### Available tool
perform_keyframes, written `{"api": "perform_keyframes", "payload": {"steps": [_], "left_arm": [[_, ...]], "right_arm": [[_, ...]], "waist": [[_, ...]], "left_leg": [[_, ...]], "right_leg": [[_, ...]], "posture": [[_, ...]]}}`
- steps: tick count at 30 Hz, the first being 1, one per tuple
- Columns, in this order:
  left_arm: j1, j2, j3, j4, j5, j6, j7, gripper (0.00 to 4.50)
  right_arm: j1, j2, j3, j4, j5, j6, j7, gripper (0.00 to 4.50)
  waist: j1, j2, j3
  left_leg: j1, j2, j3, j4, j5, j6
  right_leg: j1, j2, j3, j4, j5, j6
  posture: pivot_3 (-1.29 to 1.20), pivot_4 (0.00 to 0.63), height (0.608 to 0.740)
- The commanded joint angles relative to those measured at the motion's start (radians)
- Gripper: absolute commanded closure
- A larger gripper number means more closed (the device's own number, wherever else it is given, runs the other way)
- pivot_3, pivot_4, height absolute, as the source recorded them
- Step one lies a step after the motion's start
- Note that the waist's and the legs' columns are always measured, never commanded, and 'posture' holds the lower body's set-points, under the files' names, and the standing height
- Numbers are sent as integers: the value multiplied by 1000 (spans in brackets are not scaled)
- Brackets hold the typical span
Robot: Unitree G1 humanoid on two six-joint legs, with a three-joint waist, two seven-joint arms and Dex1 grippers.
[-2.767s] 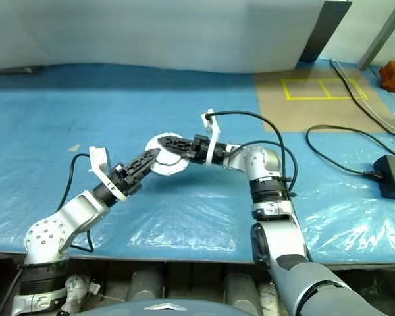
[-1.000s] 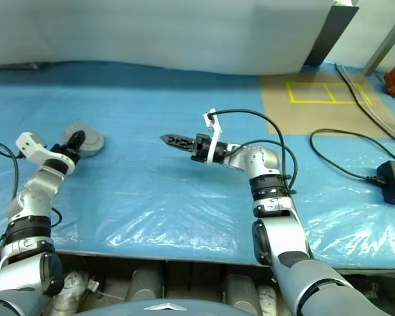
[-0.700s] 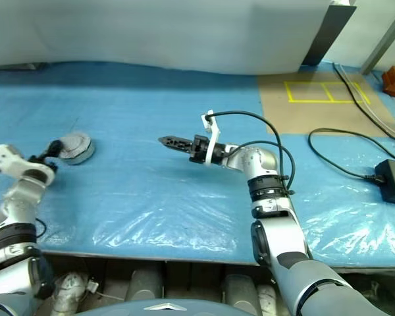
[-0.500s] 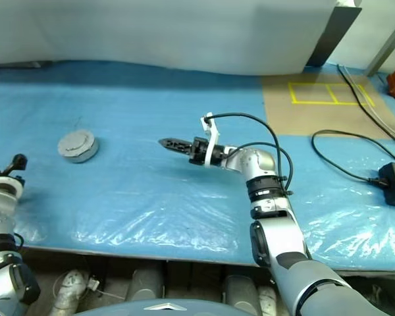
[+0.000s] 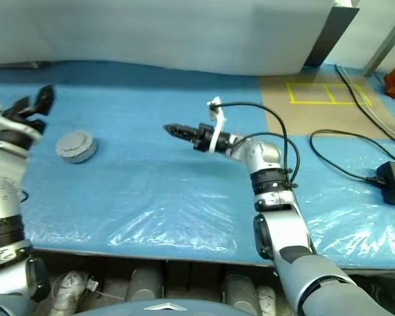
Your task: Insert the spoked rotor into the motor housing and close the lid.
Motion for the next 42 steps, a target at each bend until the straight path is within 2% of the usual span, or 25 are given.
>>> {"api": "perform_keyframes", "payload": {"steps": [1,3,5,8,13,17,21,30,34,42], "left_arm": [[21,-19,-94,-107,37,32,-20,15],[62,-38,-173,-123,99,21,-41,15],[81,-96,-186,-107,104,27,-7,15],[113,-165,-243,-120,187,4,40,15],[146,-271,-248,-152,265,-37,127,15],[108,-278,-269,-114,375,-100,145,15],[59,-279,-279,-61,428,-118,134,15],[71,-285,-233,-130,432,-59,168,15],[59,-284,-202,-175,378,-3,163,15],[-24,-264,-202,-117,407,2,145,15]], "right_arm": [[-8,-26,-2,-23,-78,-176,-43,874],[31,-44,26,-64,-136,-266,-66,874],[76,-44,37,-104,-194,-350,-134,874],[163,-38,63,-169,-287,-444,-250,874],[281,3,73,-279,-367,-477,-430,874],[305,31,68,-295,-417,-509,-549,874],[282,36,78,-261,-445,-554,-588,874],[257,72,89,-180,-453,-624,-615,874],[228,107,74,-124,-447,-682,-656,874],[187,137,75,-69,-449,-724,-671,874]], "waist": [[-3,0,0],[-4,0,0],[-5,0,0],[-9,0,0],[-19,0,0],[-22,1,0],[-22,1,1],[-23,1,1],[-23,2,1],[-22,2,1]], "left_leg": [[0,0,0,-1,0,0],[-1,0,0,-2,0,0],[-2,0,0,-2,0,0],[-3,0,0,-1,0,0],[-2,0,0,0,0,0],[0,0,0,-1,0,0],[0,-1,0,0,0,0],[-1,-2,0,-3,0,0],[-1,-2,0,-2,0,0],[-1,-2,0,-2,0,0]], "right_leg": [[0,0,0,0,0,0],[0,0,0,-2,0,0],[0,0,0,-3,0,0],[-1,0,1,-2,0,0],[-1,0,2,-2,0,0],[-1,1,4,-2,0,0],[-1,0,4,-2,0,1],[-1,1,5,-3,1,2],[-1,1,5,-3,1,2],[-2,1,5,-3,1,2]], "posture": [[0,150,740],[0,150,740],[0,150,740],[0,150,740],[0,150,740],[0,150,740],[0,150,740],[0,150,740],[0,150,740],[0,150,740]]}}
